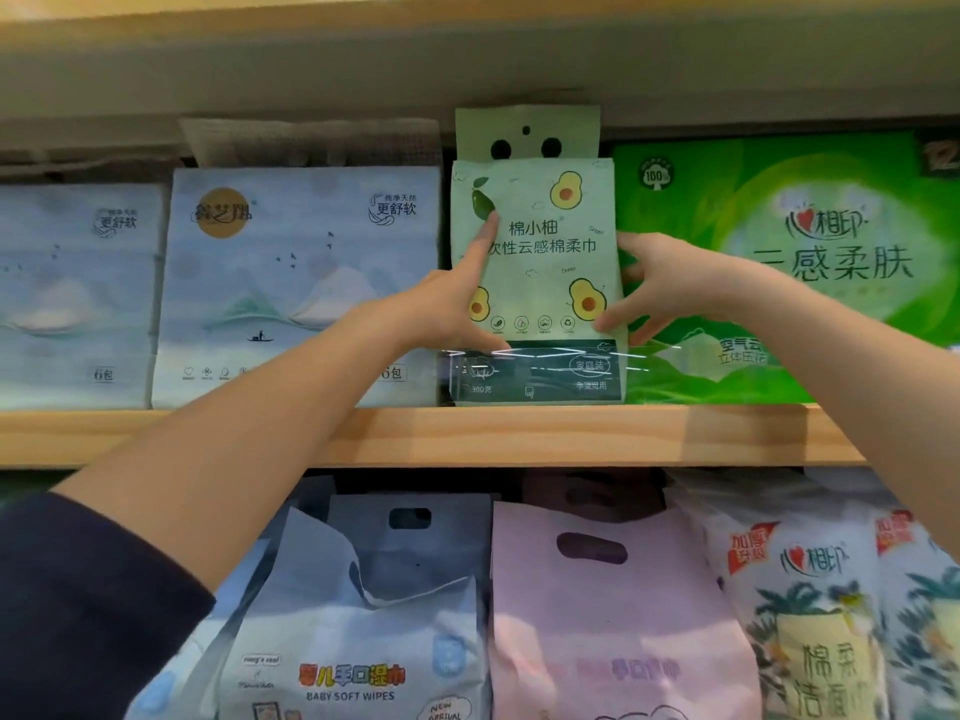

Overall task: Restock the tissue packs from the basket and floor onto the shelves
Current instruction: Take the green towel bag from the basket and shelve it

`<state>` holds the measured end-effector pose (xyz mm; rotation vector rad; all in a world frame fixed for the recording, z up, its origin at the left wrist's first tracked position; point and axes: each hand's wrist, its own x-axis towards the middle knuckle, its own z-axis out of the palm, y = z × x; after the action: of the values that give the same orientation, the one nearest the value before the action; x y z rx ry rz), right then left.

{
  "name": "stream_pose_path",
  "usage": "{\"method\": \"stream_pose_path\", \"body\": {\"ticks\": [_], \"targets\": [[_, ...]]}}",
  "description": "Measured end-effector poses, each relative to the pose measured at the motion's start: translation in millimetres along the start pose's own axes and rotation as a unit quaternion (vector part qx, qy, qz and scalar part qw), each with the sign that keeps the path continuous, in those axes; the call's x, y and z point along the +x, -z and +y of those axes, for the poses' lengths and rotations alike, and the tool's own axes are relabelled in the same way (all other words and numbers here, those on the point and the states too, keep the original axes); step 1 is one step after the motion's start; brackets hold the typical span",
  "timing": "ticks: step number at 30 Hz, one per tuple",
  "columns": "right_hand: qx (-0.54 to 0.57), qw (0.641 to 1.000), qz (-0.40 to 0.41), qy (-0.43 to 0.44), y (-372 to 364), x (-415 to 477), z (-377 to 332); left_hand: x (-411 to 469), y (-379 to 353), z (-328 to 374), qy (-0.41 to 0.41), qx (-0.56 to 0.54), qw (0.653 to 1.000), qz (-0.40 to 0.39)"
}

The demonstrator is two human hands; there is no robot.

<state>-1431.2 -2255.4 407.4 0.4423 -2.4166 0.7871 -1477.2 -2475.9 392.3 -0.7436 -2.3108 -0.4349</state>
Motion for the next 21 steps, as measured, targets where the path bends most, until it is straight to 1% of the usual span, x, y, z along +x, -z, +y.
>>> {"method": "stream_pose_path", "body": {"ticks": [13,21], "targets": [[-0.004,0.999,0.038,-0.011,-5,-5,-6,0,8,6,0.009,0.027,1.000,-0.013],[-0.002,0.998,0.059,-0.015,0,-13,-16,-11,18,10,0.011,-0.031,0.999,0.006]]}}
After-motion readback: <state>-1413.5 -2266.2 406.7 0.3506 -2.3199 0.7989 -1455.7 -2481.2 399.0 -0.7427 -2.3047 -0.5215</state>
